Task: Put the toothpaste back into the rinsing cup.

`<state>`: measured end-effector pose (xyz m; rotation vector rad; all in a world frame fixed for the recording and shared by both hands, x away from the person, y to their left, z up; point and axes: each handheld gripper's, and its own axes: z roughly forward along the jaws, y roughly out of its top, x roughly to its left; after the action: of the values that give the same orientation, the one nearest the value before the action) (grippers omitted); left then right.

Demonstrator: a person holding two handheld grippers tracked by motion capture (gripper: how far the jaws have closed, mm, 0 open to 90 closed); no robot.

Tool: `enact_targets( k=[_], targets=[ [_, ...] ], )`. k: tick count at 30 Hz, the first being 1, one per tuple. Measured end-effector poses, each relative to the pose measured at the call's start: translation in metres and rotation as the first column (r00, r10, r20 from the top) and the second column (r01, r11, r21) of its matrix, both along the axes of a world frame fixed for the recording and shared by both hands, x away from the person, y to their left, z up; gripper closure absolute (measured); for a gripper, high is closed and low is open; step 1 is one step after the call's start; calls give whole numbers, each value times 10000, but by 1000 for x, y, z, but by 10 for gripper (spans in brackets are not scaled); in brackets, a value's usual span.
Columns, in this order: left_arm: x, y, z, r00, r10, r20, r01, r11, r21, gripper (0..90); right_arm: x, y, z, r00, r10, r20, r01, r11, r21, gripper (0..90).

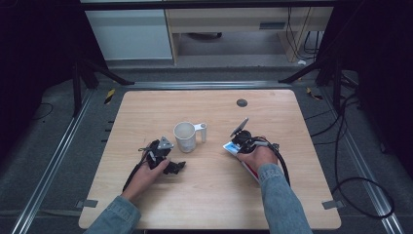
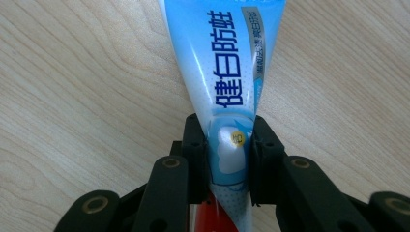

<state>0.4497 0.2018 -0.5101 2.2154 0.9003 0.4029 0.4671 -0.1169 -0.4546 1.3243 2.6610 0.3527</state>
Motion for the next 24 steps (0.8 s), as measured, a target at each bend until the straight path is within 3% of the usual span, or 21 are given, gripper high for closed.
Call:
enact_targets(
  k=[10, 16, 20, 24],
  targets=[
    [0, 0, 0, 10000, -1, 0, 1, 10000, 1, 0, -3, -4, 10, 9999, -7, 169, 5, 10000, 88, 730],
    [0, 0, 0, 10000, 32, 6, -32, 10000, -44, 0, -7, -6, 26, 9986, -40, 521, 26, 9996, 281, 730],
    [0, 0, 0, 10000, 12, 29, -12, 10000, -22, 0, -9, -6, 39, 9959, -25, 904, -27, 9983, 582, 730],
    [0, 0, 0, 10000, 12, 27, -12, 10000, -23, 0, -11, -4, 54, 9905, -91, 1373, -83, 9920, 1256, 730]
  ],
)
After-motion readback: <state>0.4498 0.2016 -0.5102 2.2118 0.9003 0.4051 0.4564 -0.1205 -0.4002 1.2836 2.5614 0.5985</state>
